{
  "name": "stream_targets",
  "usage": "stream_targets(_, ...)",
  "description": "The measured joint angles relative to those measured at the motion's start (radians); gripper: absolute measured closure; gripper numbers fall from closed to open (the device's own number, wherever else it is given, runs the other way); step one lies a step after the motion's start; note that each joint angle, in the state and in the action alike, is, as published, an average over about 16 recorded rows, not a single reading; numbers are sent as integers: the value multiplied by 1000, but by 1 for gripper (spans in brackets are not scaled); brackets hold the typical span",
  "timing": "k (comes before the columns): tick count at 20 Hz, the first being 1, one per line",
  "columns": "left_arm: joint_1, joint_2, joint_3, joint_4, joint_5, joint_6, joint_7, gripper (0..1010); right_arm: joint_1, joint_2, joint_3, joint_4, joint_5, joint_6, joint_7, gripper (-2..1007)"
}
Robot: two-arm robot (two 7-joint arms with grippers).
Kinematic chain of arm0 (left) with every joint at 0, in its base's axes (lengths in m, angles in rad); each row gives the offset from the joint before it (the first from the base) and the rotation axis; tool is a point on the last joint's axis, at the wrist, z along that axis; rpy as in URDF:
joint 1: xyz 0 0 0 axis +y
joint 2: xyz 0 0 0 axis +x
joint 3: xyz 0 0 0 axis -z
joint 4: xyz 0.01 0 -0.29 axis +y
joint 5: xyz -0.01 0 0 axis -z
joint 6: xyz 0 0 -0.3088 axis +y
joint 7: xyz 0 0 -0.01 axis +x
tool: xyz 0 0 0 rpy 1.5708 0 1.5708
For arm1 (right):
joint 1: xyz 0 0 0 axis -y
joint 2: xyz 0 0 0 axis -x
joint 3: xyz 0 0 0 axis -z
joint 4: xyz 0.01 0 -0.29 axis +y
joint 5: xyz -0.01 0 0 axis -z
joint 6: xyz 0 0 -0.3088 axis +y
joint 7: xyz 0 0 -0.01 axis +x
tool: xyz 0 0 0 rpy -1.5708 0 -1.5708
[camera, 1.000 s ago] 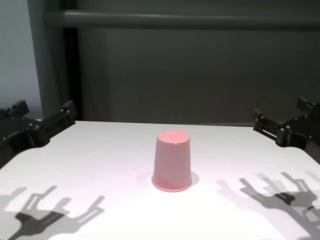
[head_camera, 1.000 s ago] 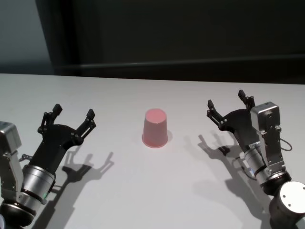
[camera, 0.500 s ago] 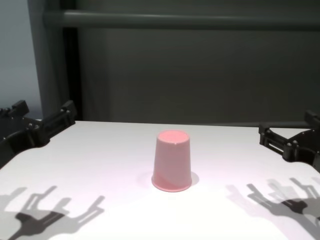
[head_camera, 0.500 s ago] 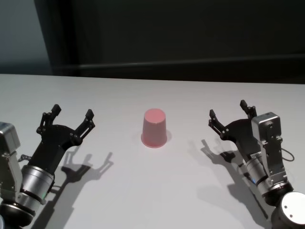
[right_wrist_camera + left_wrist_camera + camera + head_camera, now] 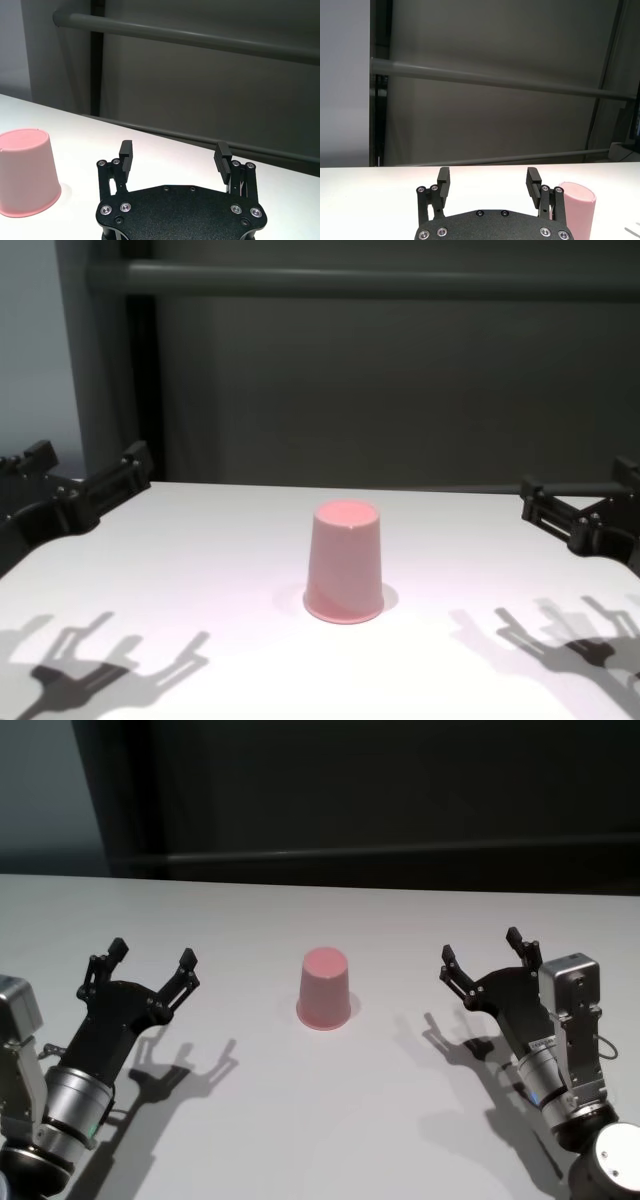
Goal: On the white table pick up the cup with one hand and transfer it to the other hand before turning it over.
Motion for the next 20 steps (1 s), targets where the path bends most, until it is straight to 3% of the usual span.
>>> stream_targets(20, 0, 0, 0, 0, 0, 0, 0, 9, 4, 1, -3, 3, -1, -2, -5, 3)
